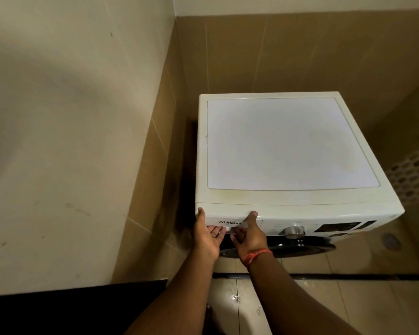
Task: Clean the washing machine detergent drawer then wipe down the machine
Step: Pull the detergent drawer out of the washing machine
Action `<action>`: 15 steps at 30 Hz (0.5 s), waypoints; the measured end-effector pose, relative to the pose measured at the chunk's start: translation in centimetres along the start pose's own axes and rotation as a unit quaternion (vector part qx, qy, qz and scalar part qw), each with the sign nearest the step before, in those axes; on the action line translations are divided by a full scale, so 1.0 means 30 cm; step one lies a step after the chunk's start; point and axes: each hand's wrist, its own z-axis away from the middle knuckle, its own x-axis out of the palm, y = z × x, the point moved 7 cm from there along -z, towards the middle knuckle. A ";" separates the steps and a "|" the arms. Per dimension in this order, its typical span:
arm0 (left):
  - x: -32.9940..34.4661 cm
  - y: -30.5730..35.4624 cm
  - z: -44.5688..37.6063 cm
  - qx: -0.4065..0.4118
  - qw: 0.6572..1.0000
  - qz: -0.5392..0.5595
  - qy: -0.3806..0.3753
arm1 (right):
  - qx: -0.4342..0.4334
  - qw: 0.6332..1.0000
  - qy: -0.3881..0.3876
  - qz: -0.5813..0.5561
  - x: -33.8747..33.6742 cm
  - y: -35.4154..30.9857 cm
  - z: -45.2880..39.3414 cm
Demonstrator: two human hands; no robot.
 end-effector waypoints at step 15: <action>-0.174 -0.123 0.067 -0.002 0.995 -0.087 0.057 | 0.054 0.981 0.025 0.184 -0.216 0.120 0.064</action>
